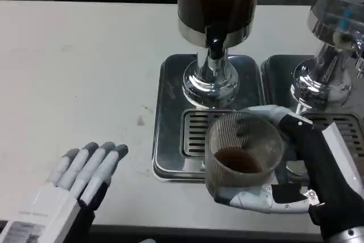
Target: Grasp the cup under the faucet to collect the drink, then remove the cup.
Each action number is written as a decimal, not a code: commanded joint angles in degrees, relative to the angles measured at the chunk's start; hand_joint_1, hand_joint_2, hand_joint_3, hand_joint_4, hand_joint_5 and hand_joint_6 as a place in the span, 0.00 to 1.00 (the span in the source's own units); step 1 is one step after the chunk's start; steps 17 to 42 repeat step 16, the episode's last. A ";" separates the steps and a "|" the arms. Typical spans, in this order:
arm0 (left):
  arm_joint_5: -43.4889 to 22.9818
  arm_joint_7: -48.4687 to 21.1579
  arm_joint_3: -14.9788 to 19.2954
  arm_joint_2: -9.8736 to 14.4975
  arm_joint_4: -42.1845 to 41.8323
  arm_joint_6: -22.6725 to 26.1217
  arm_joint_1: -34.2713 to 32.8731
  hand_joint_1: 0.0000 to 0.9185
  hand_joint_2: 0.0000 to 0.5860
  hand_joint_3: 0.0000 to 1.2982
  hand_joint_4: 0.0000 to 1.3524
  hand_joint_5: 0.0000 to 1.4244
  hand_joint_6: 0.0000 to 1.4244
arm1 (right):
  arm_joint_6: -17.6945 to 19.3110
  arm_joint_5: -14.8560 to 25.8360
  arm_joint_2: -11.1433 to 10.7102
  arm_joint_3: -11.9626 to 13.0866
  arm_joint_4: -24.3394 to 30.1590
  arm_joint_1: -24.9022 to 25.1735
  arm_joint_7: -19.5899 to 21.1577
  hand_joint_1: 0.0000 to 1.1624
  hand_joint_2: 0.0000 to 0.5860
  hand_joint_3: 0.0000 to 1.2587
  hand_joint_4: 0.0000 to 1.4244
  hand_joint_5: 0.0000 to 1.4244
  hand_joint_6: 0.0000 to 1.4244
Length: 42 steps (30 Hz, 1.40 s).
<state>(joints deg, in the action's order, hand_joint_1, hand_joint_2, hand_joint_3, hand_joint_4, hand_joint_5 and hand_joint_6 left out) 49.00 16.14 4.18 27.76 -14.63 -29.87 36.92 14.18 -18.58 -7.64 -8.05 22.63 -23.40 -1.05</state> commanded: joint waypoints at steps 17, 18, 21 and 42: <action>0.73 1.21 -0.68 -0.58 0.20 1.40 -0.60 0.00 0.20 0.00 0.00 0.00 0.00 | 0.50 1.14 1.40 0.56 0.40 0.53 1.13 0.92 0.12 0.67 0.61 0.70 0.93; 0.73 1.21 -0.68 -0.58 0.20 1.40 -0.60 0.00 0.20 0.00 0.00 0.00 0.00 | 0.50 1.14 1.40 0.56 0.40 0.53 1.13 0.92 0.12 0.67 0.61 0.70 0.93; 0.73 1.21 -0.68 -0.58 0.20 1.40 -0.60 0.00 0.20 0.00 0.00 0.00 0.00 | 0.50 1.14 1.40 0.56 0.40 0.53 1.13 0.92 0.12 0.67 0.61 0.70 0.93; 0.73 1.21 -0.68 -0.58 0.20 1.40 -0.60 0.00 0.20 0.00 0.00 0.00 0.00 | 0.50 1.14 1.40 0.56 0.40 0.53 1.13 0.92 0.12 0.67 0.61 0.70 0.93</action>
